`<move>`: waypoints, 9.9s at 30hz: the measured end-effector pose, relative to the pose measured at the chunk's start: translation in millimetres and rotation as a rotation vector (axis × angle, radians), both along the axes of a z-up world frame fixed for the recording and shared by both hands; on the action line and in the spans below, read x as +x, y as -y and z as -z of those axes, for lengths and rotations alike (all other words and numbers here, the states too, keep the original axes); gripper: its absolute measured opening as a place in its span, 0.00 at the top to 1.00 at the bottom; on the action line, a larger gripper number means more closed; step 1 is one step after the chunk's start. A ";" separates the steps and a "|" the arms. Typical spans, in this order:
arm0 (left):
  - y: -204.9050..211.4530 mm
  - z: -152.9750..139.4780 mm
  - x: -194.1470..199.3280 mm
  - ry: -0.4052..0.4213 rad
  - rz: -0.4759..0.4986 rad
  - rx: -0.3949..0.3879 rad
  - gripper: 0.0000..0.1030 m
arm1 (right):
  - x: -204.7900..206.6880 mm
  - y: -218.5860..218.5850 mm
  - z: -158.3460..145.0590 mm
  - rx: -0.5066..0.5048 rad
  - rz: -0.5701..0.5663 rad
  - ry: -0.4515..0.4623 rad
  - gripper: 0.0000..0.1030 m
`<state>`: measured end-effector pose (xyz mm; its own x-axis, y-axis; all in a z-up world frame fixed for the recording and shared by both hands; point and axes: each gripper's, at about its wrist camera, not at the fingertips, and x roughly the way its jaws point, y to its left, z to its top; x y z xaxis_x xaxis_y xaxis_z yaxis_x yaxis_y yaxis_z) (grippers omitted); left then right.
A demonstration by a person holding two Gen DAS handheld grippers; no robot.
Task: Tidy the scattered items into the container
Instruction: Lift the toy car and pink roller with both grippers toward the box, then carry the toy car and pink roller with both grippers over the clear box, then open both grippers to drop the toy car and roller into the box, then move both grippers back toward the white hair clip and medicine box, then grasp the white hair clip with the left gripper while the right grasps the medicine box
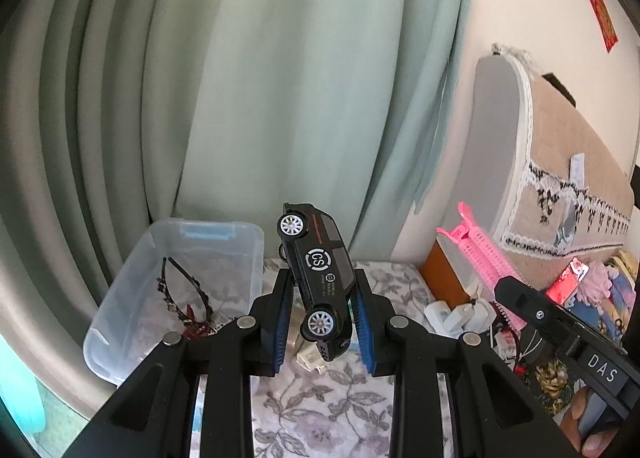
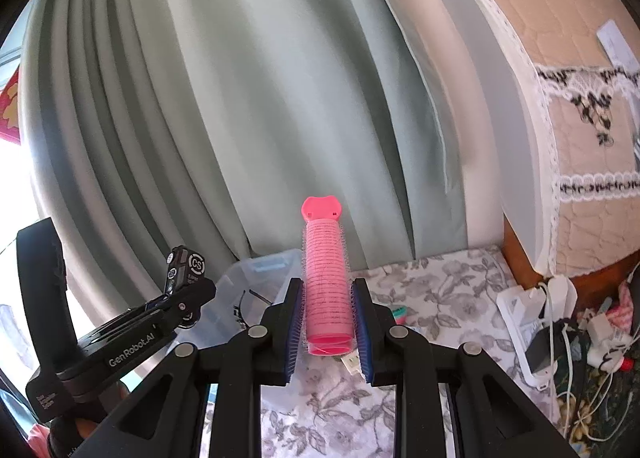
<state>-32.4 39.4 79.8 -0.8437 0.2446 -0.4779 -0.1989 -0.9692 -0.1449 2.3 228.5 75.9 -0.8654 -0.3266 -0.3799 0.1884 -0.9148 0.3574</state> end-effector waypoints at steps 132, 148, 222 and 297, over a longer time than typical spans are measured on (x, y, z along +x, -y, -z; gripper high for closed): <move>161.0 56.7 -37.9 0.222 -0.282 0.114 0.12 | -65.6 175.6 65.6 0.232 -0.286 0.274 0.02; 128.5 38.5 -21.2 0.176 -0.267 0.058 0.00 | -39.8 137.4 53.5 0.183 -0.228 0.220 0.00; -94.9 159.6 -95.4 0.292 0.003 -0.221 0.00 | -87.4 -91.4 197.9 -0.003 0.061 0.466 0.00; -65.5 273.3 -152.8 0.485 -0.120 -0.195 0.43 | -192.3 -41.8 267.3 0.054 -0.289 0.371 0.20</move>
<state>-185.1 104.9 -193.4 -0.5316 0.0278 -0.8465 -0.0400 -0.9992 -0.0077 -190.0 270.3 -191.4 -0.5442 -0.5057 -0.6694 0.3064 -0.8626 0.4025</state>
